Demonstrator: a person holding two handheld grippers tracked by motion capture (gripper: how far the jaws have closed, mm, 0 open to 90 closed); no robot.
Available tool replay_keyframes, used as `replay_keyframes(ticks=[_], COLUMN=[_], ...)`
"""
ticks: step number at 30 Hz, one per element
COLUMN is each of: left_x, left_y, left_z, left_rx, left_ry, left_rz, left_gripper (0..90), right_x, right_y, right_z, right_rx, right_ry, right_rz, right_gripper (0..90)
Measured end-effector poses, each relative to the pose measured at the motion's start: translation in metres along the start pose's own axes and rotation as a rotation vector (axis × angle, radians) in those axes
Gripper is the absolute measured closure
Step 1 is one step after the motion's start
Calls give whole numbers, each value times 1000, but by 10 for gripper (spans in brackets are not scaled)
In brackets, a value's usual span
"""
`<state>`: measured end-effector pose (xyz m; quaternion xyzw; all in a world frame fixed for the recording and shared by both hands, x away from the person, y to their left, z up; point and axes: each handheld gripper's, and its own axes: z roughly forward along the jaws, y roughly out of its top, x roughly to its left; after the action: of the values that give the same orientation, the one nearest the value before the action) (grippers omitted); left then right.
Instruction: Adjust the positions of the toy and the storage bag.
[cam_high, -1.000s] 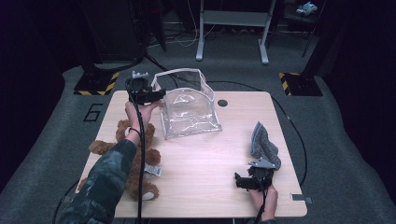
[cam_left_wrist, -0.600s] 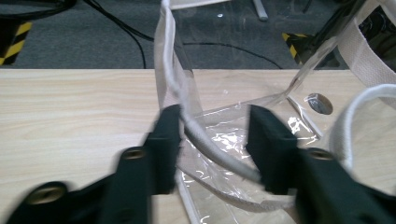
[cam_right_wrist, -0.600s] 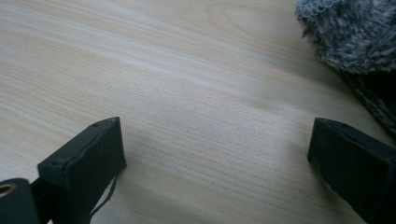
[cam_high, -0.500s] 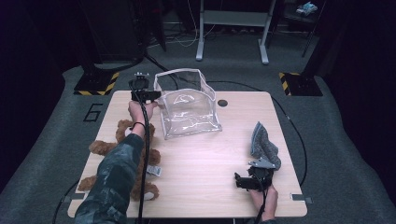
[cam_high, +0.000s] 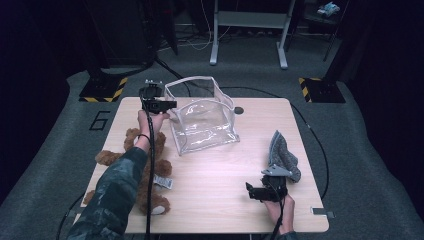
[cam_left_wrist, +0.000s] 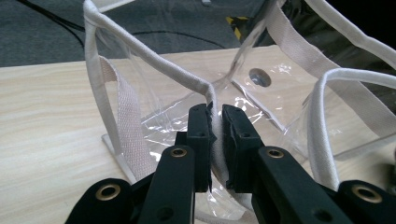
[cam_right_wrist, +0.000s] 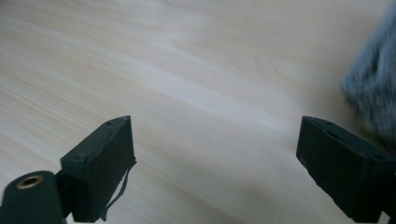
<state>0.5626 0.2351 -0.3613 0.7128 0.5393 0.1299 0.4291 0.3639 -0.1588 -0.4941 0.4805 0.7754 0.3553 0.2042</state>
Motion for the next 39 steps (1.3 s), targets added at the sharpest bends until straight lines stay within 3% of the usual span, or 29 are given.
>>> replay_keyframes(ticks=[5,10,14,17,21,22,25,27,29,32,34,39], left_x=[-2,-5,-1,1,2,2,4,6,7,9,11,11], left_y=[-5,-9,-10,-10,-8,-8,-7,-8,-11,-13,-13,-14], left_z=[-5,-6,-9,-10,-12,-13,-14,-12,-10,-10,-9,-8], left_rx=[9,4,13,18,16,8,5,28,42,48,51,51], left_ry=[-36,-79,-74,-68,-29,-15,6,16,20,21,17,1], left_rz=[13,6,13,20,5,-13,-31,-31,-43,-39,-34,-38], left_gripper=[818,819,817,801,667,551,523,531,570,675,689,745], right_x=[8,2,-6,-13,-19,-20,-22,-23,-23,-21,-21,-21], right_y=[52,102,141,163,188,199,212,221,228,237,238,238], right_z=[-11,-14,-11,-5,3,8,13,19,23,36,39,52], right_rx=[-41,-90,-101,-101,-114,-128,-140,-139,-149,-118,-109,-79], right_ry=[25,28,30,35,46,53,36,37,50,21,34,62], right_rz=[-57,-49,-8,-6,12,29,37,72,101,111,116,148], right_gripper=[131,142,159,192,266,327,363,385,413,515,532,743])
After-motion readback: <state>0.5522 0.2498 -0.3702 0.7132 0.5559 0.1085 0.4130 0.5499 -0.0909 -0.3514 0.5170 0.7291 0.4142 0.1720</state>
